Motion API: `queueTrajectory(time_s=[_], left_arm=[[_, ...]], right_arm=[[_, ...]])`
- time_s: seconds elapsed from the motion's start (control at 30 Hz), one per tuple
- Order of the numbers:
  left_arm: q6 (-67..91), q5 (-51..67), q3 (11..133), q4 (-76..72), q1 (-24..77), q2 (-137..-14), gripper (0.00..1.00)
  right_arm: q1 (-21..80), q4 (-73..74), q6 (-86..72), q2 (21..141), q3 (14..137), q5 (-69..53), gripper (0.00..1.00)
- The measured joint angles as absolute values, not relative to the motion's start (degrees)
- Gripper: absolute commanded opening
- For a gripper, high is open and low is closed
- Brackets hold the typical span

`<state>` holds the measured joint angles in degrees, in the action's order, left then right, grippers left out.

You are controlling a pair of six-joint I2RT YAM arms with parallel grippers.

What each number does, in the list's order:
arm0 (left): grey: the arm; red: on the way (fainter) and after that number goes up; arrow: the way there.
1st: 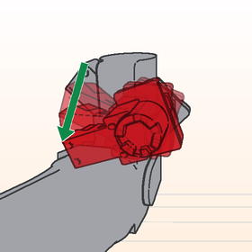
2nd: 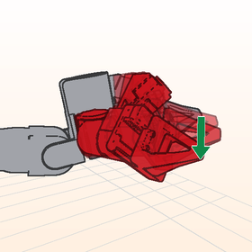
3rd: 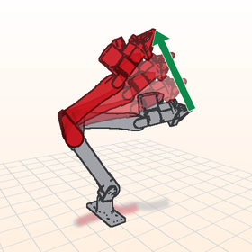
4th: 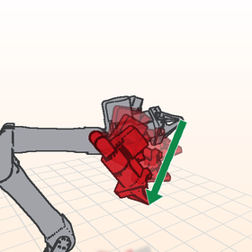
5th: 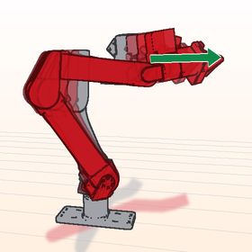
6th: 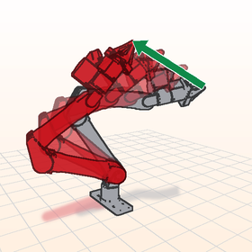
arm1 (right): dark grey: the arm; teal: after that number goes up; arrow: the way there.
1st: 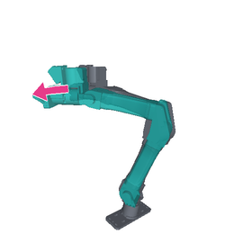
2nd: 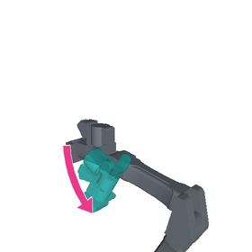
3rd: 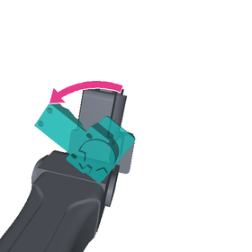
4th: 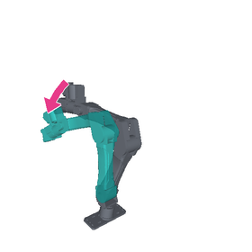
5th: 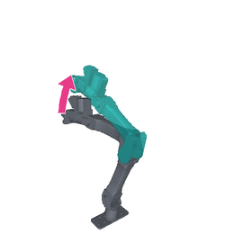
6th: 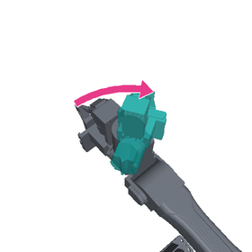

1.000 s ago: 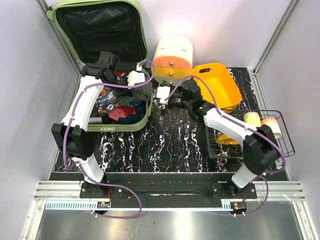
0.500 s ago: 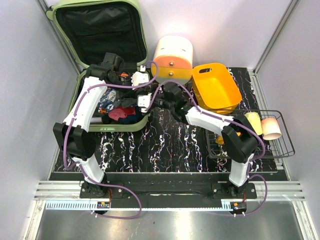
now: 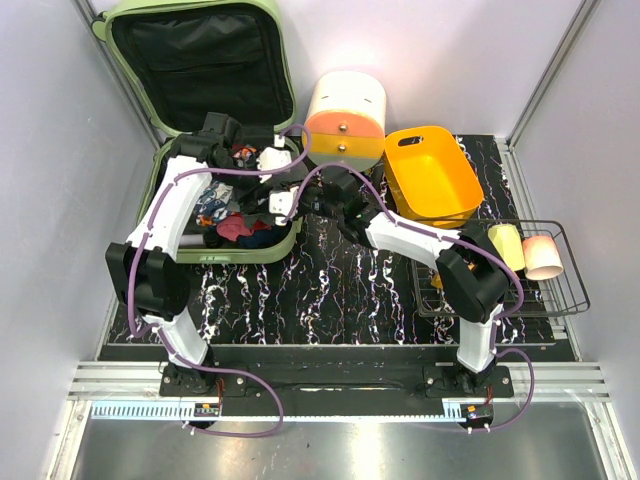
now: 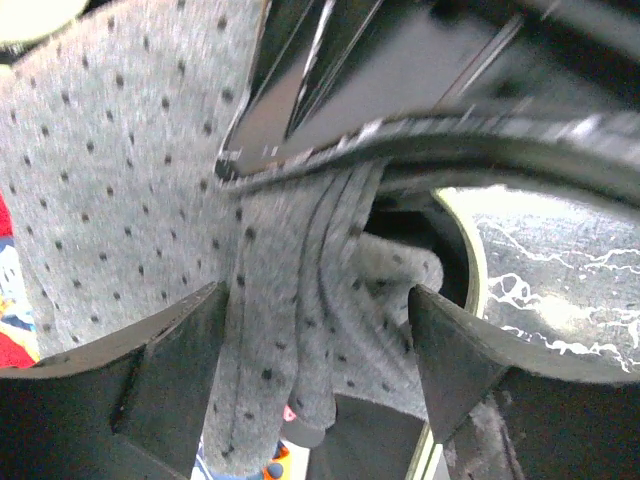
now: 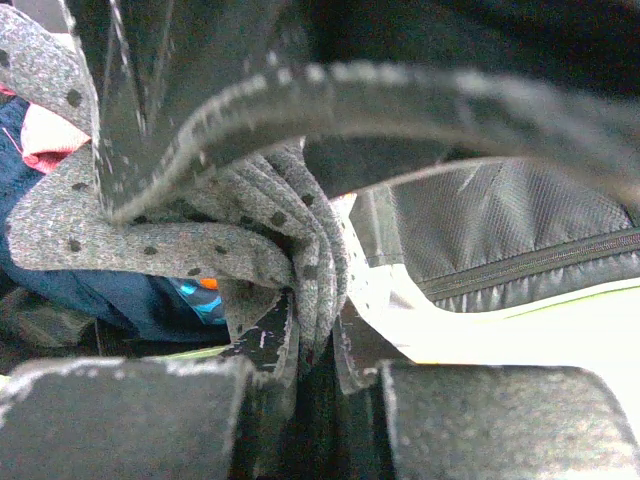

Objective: Open, take out, and arrange the luggage

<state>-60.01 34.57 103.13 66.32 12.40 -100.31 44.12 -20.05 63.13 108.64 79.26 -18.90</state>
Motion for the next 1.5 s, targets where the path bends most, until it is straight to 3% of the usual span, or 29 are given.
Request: queueTrajectory(time_s=[0.13, 0.53, 1.03, 1.13, 1.2, 1.5], left_arm=[[-59.92, 34.65, 102.02, 66.26, 9.82, -100.31, 0.88], [-52.45, 38.59, 91.48, 57.19, 7.4, -96.29, 0.9], [-24.4, 40.84, 66.7, 19.88, 6.96, -83.88, 0.89], [-19.44, 39.11, 64.53, 14.37, 7.07, -83.31, 0.92], [-16.73, 38.81, 63.68, 11.51, 7.07, -83.2, 0.99], [-5.91, 39.94, 60.47, 1.89, 7.07, -82.63, 0.99]], right_arm=[[44.16, -20.05, 63.05, 108.64, 79.24, -18.68, 0.0], [44.36, -18.33, 57.52, 108.75, 80.53, -15.05, 0.0], [44.47, -13.52, 45.15, 110.56, 86.89, -9.06, 0.0], [44.47, -13.43, 43.81, 110.61, 87.02, -8.38, 0.0], [44.47, -13.41, 42.94, 110.65, 87.13, -7.88, 0.0], [44.47, -11.86, 39.48, 110.74, 88.4, -6.09, 0.0]])
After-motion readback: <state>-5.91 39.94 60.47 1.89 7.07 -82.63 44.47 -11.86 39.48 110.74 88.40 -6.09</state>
